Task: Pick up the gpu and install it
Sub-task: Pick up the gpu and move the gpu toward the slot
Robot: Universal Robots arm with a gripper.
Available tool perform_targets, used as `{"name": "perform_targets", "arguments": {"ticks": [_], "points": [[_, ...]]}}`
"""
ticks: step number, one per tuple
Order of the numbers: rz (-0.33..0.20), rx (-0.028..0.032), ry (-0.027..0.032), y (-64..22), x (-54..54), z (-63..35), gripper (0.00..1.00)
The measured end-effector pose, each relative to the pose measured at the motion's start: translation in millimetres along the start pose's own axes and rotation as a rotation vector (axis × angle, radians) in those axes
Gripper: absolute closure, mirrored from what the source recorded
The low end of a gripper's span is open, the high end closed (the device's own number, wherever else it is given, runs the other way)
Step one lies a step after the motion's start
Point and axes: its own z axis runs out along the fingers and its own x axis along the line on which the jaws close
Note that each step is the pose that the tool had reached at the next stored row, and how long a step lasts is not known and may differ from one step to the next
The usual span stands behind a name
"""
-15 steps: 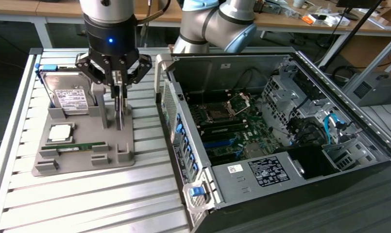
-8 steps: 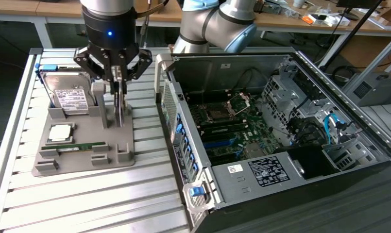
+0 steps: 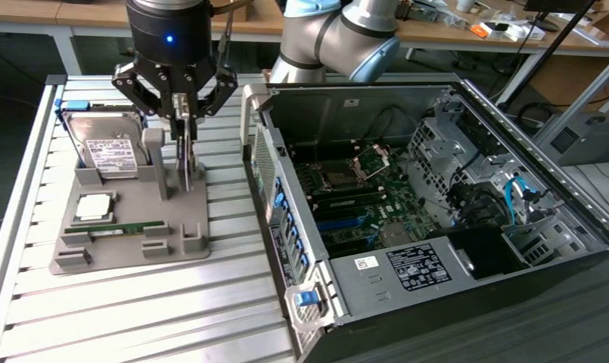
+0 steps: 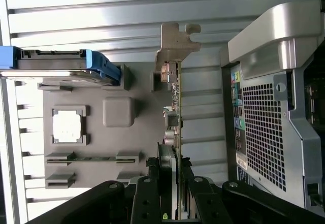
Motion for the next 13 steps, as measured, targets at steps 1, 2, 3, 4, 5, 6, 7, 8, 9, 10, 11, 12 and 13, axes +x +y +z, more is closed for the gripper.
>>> {"name": "perform_targets", "arguments": {"ticks": [1, 2, 3, 4, 5, 6, 7, 8, 9, 10, 11, 12, 13], "points": [[0.0, 0.0, 0.0, 0.1, 0.0, -1.7, 0.73], [0.0, 0.0001, 0.0001, 0.2, -0.1, -3.7, 0.73], [0.0, 0.0001, 0.0001, 0.2, -0.1, -5.3, 0.73], [0.0, 0.0001, 0.0001, 0.3, -0.2, -7.0, 0.73], [0.0, 0.0001, 0.0001, 0.4, -0.2, -8.7, 0.73], [0.0, 0.0, 0.0, 0.5, -0.3, -11.4, 0.73], [0.0, 0.0, 0.0, 0.6, -0.4, -14.2, 0.73], [0.0, 0.0001, 0.0001, 0.7, -0.4, -16.0, 0.73], [0.0, 0.0001, 0.0001, 0.8, -0.4, -17.7, 0.73], [0.0, 0.0001, 0.0001, 0.9, -0.5, -20.0, 0.73], [0.0, 0.0, 0.0, 1.0, -0.5, -21.7, 0.73], [0.0, 0.0, 0.0, 1.1, -0.6, -23.6, 0.73], [0.0, 0.0, -0.0001, 1.1, -0.6, -25.2, 0.73]]}}
